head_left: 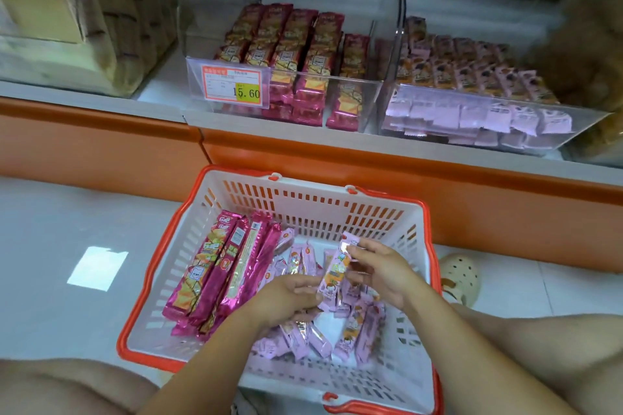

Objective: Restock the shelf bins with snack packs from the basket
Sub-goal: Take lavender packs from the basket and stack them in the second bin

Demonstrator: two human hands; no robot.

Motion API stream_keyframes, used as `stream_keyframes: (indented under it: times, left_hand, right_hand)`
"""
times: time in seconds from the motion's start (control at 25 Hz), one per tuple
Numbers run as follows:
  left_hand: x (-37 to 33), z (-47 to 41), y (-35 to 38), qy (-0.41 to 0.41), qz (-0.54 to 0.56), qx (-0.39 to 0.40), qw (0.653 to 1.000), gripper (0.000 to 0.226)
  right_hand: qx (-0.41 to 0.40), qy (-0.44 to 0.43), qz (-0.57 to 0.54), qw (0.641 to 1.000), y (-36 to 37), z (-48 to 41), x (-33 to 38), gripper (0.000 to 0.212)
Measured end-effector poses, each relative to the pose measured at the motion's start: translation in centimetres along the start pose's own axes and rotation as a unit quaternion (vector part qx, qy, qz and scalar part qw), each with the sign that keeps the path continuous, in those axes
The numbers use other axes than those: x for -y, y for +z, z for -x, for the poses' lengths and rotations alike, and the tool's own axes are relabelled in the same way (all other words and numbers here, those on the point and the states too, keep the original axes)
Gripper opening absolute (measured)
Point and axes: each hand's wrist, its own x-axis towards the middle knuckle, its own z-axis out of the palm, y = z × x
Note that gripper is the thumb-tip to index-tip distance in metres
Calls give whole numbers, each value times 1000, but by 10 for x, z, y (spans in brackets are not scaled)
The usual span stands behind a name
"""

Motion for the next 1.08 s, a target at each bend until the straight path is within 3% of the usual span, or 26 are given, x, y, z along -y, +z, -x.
stream_keyframes:
  times: [0.28,0.4,0.48,0.64,0.72,0.8,0.92,1.0,1.08]
  left_hand:
    - [-10,10,10,23,44,6,999,52]
    - [-19,17,15,52,45,-7,998,44]
    - [-30,26,19,84,45,-16,995,37]
    - [-85,54,34,204,-7,-36,978,36]
    - [-127,74,46,299,-33,-48,953,39]
    - [-175,93,57,398,-81,-73,911,42]
    - [-247,103,58,521,-215,-203,801,50]
    - [-289,88,51,530,-287,-270,751,58]
    - [-315,68,47,480,-343,-277,759,66]
  right_hand:
    - [-1,-13,-15,1000,1,19,12,9]
    - [-4,-26,-45,999,1,26,16,31]
    - [-1,-47,-6,999,5,36,24,48]
    - [1,-181,92,979,13,78,71,61]
    - [6,-262,121,957,20,107,111,69]
    - [-39,-348,114,930,18,131,160,63]
    - [-137,-442,98,881,-3,140,241,40]
    - [-200,-435,116,870,-23,117,287,37]
    - [-244,-393,138,876,-40,79,320,41]
